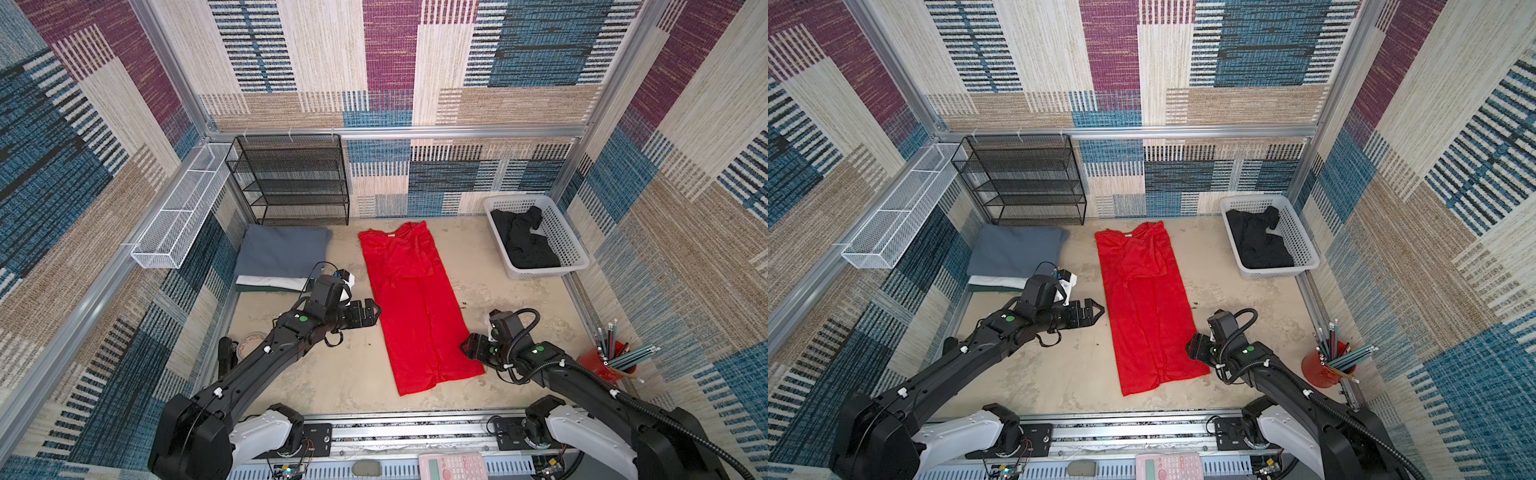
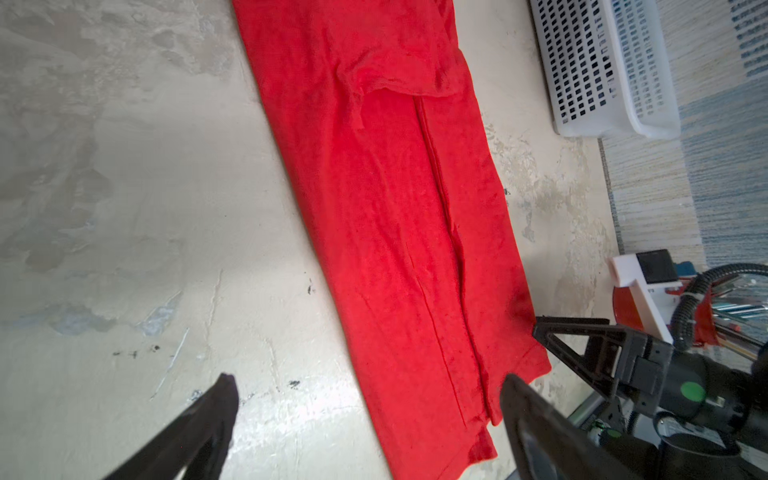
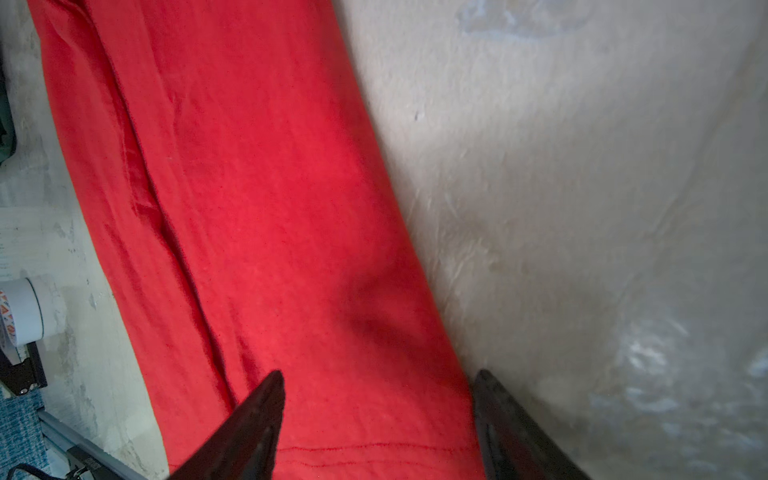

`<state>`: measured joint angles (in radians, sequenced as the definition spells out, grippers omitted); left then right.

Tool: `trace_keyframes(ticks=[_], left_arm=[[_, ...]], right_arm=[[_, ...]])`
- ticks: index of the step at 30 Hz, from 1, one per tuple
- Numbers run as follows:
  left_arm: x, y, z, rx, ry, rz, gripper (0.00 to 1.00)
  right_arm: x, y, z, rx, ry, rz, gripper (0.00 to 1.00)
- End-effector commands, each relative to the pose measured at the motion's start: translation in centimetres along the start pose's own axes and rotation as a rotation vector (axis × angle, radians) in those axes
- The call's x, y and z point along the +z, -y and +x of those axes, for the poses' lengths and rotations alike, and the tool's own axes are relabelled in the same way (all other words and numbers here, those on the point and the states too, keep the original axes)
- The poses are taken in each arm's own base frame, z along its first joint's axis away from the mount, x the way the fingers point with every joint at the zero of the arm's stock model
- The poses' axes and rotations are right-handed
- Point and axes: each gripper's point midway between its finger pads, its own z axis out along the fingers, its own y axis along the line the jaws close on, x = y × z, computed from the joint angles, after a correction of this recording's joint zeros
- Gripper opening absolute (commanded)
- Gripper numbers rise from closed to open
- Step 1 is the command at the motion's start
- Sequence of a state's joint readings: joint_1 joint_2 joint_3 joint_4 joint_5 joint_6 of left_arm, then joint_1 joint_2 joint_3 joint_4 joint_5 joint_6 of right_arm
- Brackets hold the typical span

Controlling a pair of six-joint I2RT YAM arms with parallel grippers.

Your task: Fold and stack the t-shirts

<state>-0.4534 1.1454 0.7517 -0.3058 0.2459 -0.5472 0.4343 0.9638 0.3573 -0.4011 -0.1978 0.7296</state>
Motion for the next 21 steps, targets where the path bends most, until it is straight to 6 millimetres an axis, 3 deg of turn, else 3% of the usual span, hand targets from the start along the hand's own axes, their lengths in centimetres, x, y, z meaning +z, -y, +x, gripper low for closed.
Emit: trace_keyframes(ticks=[1, 5, 9, 14, 21], left_arm=[[-0.2, 1.4, -1.1, -0.011, 0.066, 0.127, 0.98], [-0.2, 1.9, -0.2, -0.026, 0.036, 0.225, 1.0], [0.1, 2.0, 1.8, -0.007, -0.077, 0.241, 0.83], [0.1, 1.3, 4.4, -0.026, -0.165, 0.234, 0.81], [-0.9, 1.6, 9.0, -0.037, -0.279, 0.256, 0.8]], right_arm=[[0.0, 0.7, 2.6, 0.036, -0.106, -0.001, 0.73], [0.1, 0.8, 3.7, 0.046, -0.149, -0.015, 0.71], [0.1, 1.4, 4.3, 0.063, -0.177, 0.012, 0.63], [-0.6, 1.5, 4.5, 0.072, -0.179, 0.022, 0.54], [-1.4, -0.1, 4.6, 0.076, -0.19, -0.061, 0.38]])
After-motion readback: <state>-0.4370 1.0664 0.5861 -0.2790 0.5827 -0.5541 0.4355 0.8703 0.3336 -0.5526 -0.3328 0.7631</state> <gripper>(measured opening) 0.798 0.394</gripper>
